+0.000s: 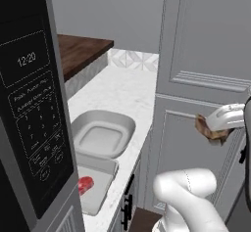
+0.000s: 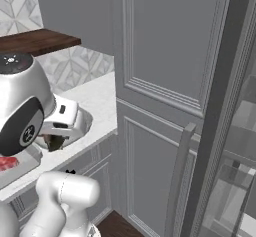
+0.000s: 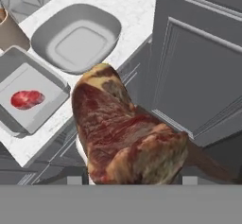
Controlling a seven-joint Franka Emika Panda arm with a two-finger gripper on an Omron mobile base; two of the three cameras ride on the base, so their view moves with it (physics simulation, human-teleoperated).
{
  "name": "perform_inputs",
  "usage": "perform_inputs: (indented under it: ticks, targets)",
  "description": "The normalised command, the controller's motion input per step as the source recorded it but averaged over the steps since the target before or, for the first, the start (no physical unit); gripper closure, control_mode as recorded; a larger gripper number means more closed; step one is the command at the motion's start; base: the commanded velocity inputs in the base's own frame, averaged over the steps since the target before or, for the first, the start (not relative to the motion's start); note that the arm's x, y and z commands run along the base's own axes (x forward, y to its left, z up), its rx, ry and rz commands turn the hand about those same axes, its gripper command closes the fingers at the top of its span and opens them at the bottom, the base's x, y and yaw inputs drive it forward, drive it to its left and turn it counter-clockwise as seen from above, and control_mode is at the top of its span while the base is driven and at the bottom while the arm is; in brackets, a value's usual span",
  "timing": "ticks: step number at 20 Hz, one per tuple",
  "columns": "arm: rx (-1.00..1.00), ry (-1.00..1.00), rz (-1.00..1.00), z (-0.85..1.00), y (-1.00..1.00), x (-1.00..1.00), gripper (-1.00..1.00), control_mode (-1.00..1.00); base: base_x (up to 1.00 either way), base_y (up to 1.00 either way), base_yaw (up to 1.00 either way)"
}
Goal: Place one lemon and one steak in each tupperware on the nearby counter, to pack two identical lunches.
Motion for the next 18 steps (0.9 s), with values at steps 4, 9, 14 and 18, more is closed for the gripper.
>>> perform_inputs:
  ticks: [4, 9, 14, 18]
  targets:
    - [0.00, 0.00, 0.15, -0.03, 0.36, -0.05, 1.00, -1.00, 0.00, 0.00, 0.00]
    - [0.00, 0.07, 0.22, -0.19, 0.53, 0.45, 1.00, -1.00, 0.00, 0.00, 0.00]
    - [0.00, 0.21, 0.29, -0.50, 0.54, 1.00, 1.00, -1.00, 0.00, 0.00, 0.00]
    - [-0.01, 0.21, 0.24, -0.68, 0.52, 1.00, 1.00, -1.00, 0.00, 0.00, 0.00]
